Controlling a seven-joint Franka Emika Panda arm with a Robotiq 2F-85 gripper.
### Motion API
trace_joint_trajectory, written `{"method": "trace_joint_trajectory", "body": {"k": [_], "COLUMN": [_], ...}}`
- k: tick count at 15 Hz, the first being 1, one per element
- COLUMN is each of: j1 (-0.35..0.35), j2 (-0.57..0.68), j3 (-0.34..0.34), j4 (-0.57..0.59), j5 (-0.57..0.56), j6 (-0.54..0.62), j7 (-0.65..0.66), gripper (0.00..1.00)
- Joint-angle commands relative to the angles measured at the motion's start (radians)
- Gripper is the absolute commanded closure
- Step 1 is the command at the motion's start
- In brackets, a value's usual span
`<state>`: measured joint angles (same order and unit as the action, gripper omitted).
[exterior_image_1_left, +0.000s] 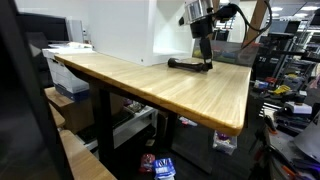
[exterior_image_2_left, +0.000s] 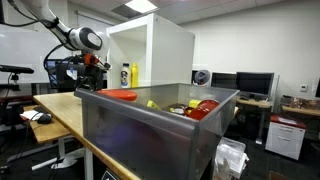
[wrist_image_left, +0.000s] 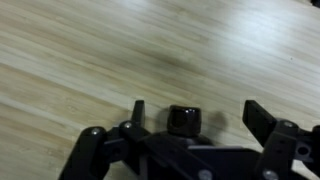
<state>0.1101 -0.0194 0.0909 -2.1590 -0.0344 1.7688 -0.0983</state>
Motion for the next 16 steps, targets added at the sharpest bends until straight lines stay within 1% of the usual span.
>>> {"method": "trace_joint_trajectory", "body": {"k": [1,2,4,6,14,15,16], "j1": [-0.004,-0.004,-0.004,-0.004,-0.004,-0.005,-0.004], "j2": [-0.007,-0.008,-0.01,-0.011,-0.013,-0.014,-0.016], "j3": [0.003,0.003,0.003,0.003,0.003,0.002,0.003], "j4": [-0.023,-0.026,-0.03,-0.033,-0.043,-0.043,-0.042], "j5": [-0.012,-0.014,-0.017,-0.019,-0.024,-0.026,-0.028], "j6": [0.023,0.031,0.046,0.055,0.076,0.076,0.07], "j7": [-0.007,-0.007,-0.009,-0.01,-0.012,-0.012,-0.01], "gripper": [0.25,0.25,0.35,0.47,0.87,0.91,0.91]}}
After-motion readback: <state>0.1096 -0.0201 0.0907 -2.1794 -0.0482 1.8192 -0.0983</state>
